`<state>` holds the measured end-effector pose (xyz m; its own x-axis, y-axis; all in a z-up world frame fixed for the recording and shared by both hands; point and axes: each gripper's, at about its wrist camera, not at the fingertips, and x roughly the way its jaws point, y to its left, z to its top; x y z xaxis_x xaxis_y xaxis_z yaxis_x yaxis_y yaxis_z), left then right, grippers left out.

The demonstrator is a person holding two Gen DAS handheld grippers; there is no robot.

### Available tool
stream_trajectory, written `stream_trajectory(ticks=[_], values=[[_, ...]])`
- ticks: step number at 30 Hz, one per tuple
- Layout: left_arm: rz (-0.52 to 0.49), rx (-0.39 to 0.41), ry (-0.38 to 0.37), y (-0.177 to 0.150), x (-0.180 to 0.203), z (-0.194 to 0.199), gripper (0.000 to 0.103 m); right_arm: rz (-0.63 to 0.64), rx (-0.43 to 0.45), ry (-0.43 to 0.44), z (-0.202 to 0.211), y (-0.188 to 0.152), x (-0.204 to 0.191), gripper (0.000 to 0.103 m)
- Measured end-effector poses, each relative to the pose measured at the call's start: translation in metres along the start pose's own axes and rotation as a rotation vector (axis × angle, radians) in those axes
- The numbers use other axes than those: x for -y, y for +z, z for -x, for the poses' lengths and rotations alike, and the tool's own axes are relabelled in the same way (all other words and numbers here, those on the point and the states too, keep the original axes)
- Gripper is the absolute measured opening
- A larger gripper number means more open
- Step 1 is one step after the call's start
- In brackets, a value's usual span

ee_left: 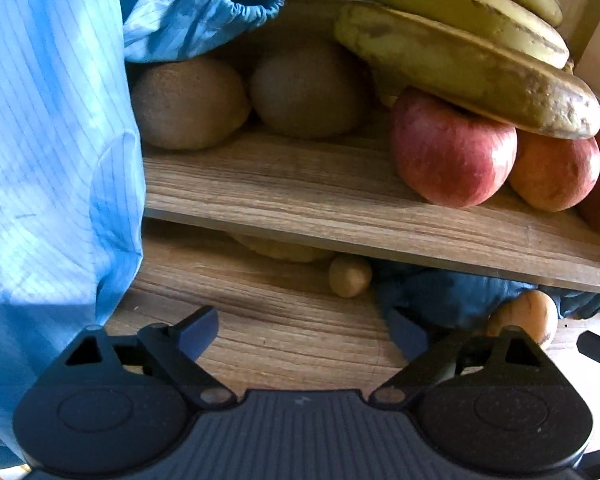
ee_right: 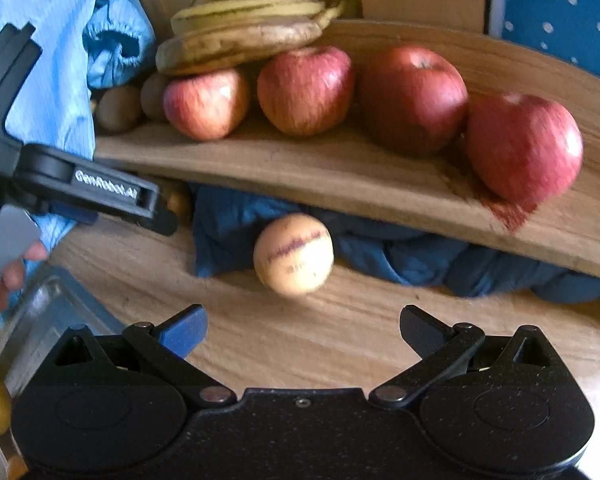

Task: Organize fruits
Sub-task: 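Move both open tools toward the fruits under the wooden shelf, then grasp a small tan fruit with the left tool while the right tool grasps the striped pepino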

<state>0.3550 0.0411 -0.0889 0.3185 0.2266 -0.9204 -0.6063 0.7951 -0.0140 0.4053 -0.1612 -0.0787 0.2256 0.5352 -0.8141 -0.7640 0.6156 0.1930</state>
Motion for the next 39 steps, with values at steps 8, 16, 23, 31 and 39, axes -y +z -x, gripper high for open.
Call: stream_trajectory(ticks=[8, 16, 23, 31, 39], values=[[0.016, 0.005, -0.005, 0.016, 0.007, -0.020, 0.083, 0.005, 0.002, 0.025, -0.012, 0.011, 0.001, 0.099], [0.029, 0.008, -0.030, 0.026, 0.009, -0.034, 0.067, -0.003, 0.001, 0.039, -0.023, 0.017, 0.001, 0.089], [0.032, -0.006, -0.059, 0.033, 0.016, -0.044, 0.053, -0.013, 0.012, 0.047, -0.031, 0.018, 0.002, 0.080], [0.033, 0.001, -0.079, 0.035, 0.027, -0.046, 0.034, -0.026, 0.015, 0.047, -0.035, 0.016, 0.005, 0.063], [0.038, 0.005, -0.084, 0.034, 0.024, -0.049, 0.028, -0.034, 0.016, 0.042, -0.034, 0.015, 0.004, 0.061]])
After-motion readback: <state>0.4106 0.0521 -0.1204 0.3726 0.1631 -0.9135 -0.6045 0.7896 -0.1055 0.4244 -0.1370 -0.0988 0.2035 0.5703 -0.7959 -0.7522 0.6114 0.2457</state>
